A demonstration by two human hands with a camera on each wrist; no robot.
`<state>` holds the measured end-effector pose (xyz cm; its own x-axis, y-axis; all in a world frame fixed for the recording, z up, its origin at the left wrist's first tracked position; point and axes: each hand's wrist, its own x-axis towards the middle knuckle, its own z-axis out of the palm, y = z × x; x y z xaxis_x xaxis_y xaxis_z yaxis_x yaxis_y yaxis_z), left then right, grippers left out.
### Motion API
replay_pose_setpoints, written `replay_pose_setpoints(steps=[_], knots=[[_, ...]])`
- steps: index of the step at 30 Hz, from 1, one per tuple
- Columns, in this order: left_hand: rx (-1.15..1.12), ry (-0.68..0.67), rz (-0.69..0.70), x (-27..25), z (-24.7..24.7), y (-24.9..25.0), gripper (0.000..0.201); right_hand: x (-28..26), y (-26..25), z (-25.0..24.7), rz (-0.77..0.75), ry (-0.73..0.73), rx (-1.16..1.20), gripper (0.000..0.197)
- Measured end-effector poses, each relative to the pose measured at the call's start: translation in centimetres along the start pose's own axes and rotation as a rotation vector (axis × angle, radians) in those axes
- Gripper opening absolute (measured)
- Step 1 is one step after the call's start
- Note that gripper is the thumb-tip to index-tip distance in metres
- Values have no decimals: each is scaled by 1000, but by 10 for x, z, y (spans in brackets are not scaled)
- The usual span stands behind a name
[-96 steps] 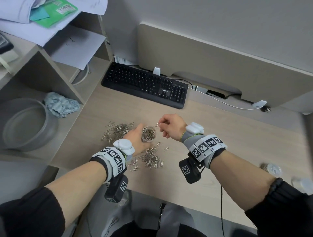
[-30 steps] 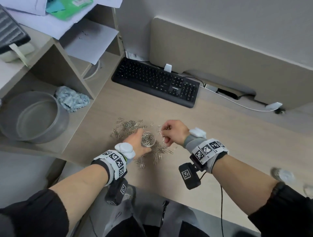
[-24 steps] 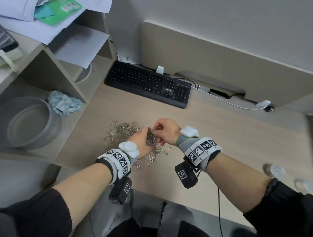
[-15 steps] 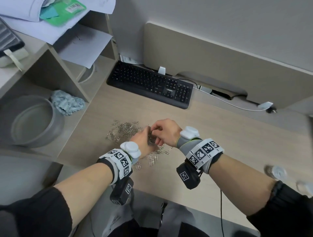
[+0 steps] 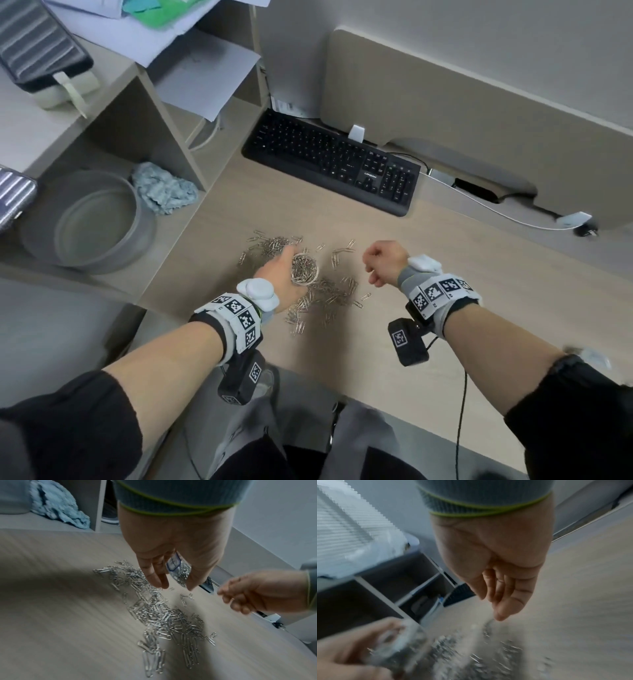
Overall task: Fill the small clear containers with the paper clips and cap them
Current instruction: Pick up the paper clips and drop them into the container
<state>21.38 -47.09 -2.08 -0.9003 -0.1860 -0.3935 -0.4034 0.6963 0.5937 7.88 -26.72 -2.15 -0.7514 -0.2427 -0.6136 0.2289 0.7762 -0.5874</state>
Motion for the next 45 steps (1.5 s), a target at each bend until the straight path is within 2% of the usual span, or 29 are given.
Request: replay_pose_setpoints(steps=[3, 6, 9, 12, 16, 18, 22, 23, 28, 32, 34, 41, 45], knots=[[5, 19, -40, -6, -5, -19, 64, 2, 19, 4, 118, -100, -399, 15], [-15, 35, -77, -12, -11, -43, 64, -3, 22, 25, 131, -124, -598, 36], [-43, 52, -83, -17, -18, -62, 60, 4, 13, 67, 19, -38, -596, 58], [-52, 57, -97, -19, -21, -70, 58, 4, -3, 100, -84, -76, -572, 65], [-58, 50, -140, -19, -27, -80, 62, 1, -25, 128, -205, -105, -829, 87], [-60, 53, -148, -18, -30, -85, 64, 1, -31, 140, -253, -117, -888, 82], [-58, 54, -153, -17, -34, -92, 65, 2, -38, 148, -295, -150, -830, 43], [-63, 55, -147, -17, -35, -93, 64, 3, -37, 146, -291, -149, -817, 40], [-80, 42, -119, -16, -36, -91, 58, 11, -33, 125, -223, -168, -677, 57], [-47, 19, -76, -10, -30, -80, 59, 14, -31, 101, -31, -96, -425, 26], [-12, -9, -71, -7, -25, -72, 63, 10, -31, 91, 16, -84, -271, 20], [47, -96, -43, 11, -6, -25, 65, -11, -49, 41, -66, -89, 76, 16], [11, -95, 27, 17, 1, 0, 66, -24, -61, 25, -141, -101, 61, 18]])
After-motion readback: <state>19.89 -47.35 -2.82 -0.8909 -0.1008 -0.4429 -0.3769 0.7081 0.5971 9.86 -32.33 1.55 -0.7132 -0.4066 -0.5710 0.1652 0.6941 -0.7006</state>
